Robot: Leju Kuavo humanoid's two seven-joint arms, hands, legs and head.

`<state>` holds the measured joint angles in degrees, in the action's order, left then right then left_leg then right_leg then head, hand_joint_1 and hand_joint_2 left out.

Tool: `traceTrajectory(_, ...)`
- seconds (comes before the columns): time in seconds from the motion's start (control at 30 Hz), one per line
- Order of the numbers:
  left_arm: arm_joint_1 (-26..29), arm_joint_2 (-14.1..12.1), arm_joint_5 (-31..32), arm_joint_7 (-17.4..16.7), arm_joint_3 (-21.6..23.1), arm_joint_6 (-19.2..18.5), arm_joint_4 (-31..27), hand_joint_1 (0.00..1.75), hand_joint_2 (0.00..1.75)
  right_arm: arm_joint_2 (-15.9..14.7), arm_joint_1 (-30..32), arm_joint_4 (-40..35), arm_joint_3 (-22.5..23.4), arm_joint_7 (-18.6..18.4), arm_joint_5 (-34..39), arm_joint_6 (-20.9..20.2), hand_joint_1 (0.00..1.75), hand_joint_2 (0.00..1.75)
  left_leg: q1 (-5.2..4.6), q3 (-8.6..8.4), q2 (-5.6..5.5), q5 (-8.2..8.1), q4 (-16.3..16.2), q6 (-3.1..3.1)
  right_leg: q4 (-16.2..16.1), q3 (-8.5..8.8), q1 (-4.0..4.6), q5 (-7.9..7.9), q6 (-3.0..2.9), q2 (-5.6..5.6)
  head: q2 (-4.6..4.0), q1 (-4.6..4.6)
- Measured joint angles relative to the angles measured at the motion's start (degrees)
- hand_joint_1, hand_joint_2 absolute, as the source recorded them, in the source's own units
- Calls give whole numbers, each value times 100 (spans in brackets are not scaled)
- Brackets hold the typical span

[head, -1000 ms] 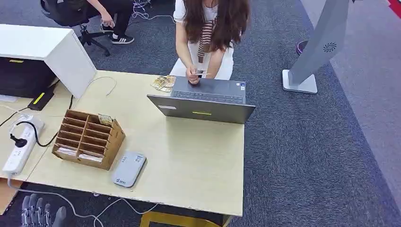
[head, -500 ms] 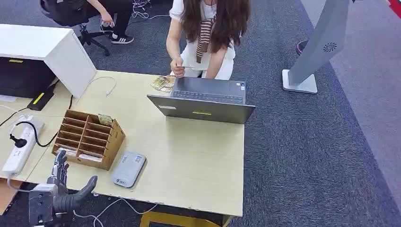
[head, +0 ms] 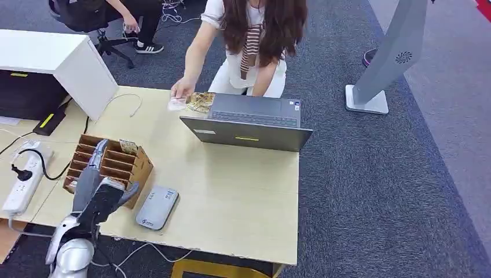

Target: Pass the card to the sensor for recognition and then transmit it.

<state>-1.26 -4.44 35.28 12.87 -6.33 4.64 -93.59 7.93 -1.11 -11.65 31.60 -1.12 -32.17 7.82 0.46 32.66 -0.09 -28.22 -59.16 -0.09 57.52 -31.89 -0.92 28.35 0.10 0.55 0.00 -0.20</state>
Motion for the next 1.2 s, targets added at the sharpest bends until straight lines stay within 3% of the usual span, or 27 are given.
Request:
traceTrajectory(0.43,-1284,-867,1891,-848,1150,492,330,0,175,22,-59,28,-135,-242,-483,-57,0,175,0,0,1,2,-2,0,0,-1,0,-2,0,4,0,0)
traceTrajectory(0.7,-1999,-1263,2863,-1329,1684,719,859,0,175,61,-84,37,-236,-365,-789,-94,0,175,0,0,4,3,-2,0,1,-2,0,-3,0,8,0,-2)
traceTrajectory(0.9,-2343,-1442,3551,-1700,1980,929,1279,0,175,94,-88,48,-317,-513,-1051,-114,0,175,0,1,4,3,-2,0,1,-1,0,-3,0,8,0,0)
traceTrajectory(1.13,-2504,-1508,3662,-1759,2106,968,1480,0,175,125,-90,57,-341,-542,-1079,-122,0,175,0,2,4,2,-2,0,1,-2,0,-3,0,8,0,-2)
traceTrajectory(1.17,-2512,-1508,3665,-1759,2109,972,1493,175,175,129,-89,57,-341,-542,-1080,-122,0,175,0,2,5,2,-2,0,1,-2,0,-3,0,8,0,0)
traceTrajectory(1.2,-2515,-1510,3665,-1759,2111,975,1504,175,175,138,-89,57,-341,-544,-1084,-122,0,175,0,2,4,2,-2,0,1,-2,0,-3,0,8,0,-2)
